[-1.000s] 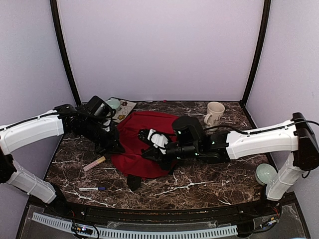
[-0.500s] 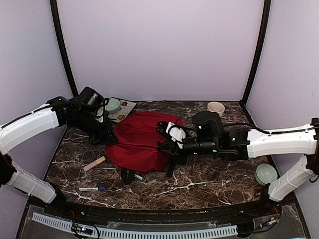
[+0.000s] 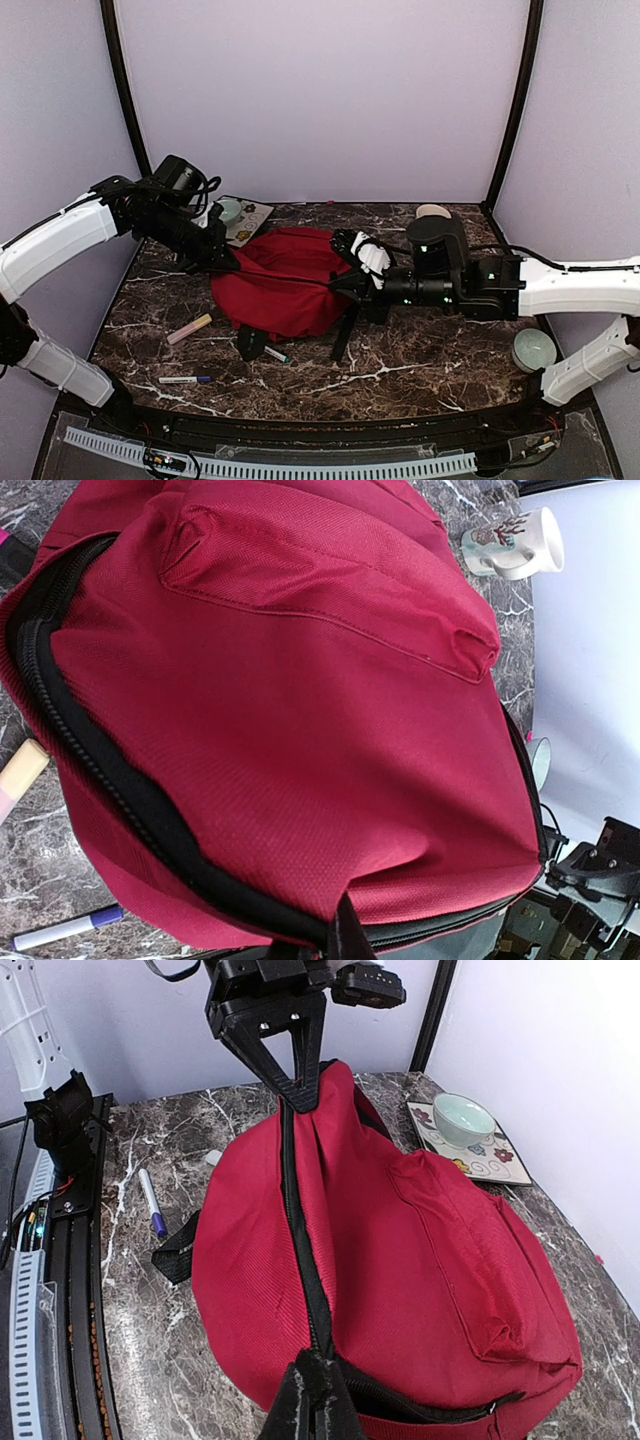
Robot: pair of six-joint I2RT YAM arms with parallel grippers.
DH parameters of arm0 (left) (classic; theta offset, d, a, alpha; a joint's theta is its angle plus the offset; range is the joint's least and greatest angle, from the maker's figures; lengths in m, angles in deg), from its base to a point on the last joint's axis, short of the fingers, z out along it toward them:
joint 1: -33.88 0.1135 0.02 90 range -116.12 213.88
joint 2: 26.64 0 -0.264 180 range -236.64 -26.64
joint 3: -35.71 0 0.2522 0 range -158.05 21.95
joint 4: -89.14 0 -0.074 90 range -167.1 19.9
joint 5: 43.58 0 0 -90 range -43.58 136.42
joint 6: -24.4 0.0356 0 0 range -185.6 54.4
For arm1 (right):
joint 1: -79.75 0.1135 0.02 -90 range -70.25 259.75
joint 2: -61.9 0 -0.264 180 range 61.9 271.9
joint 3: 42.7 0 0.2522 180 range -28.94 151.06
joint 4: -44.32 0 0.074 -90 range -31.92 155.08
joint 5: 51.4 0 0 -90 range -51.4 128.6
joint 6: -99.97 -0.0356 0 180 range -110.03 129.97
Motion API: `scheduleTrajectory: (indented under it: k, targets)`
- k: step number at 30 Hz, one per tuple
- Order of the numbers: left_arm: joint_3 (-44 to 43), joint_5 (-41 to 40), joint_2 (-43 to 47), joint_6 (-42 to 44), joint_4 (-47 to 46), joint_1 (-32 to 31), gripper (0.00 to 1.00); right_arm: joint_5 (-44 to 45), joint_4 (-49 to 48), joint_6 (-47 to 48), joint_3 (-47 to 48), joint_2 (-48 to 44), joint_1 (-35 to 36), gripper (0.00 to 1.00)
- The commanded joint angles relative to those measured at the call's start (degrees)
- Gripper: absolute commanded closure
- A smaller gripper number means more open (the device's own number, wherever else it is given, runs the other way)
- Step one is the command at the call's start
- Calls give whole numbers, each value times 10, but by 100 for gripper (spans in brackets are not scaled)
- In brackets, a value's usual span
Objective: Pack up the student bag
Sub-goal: Zip the student bag into the largest pocket of the bag.
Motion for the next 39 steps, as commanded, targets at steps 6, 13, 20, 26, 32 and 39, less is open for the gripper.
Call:
scheduleTrajectory:
  k: [6, 13, 20, 26, 32, 39]
  targets:
    - [3, -68, 35, 15, 37, 34, 100, 8, 17, -18, 6, -12, -1, 100]
    - [8, -74, 44, 11, 55, 34, 100, -5, -5, 3, 38, 39, 2, 100]
    - [9, -96, 51, 7, 81, 34, 100, 2, -15, 33, 25, 52, -12, 100]
    - [3, -120, 56, 11, 100, 35, 100, -6, -11, 44, -3, 35, -49, 100]
    - [9, -122, 59, 15, 100, 35, 100, -28, -6, 39, -4, 19, -68, 100]
    - [13, -152, 58, 24, 124, 35, 100, -41, 7, 46, -9, 12, -79, 100]
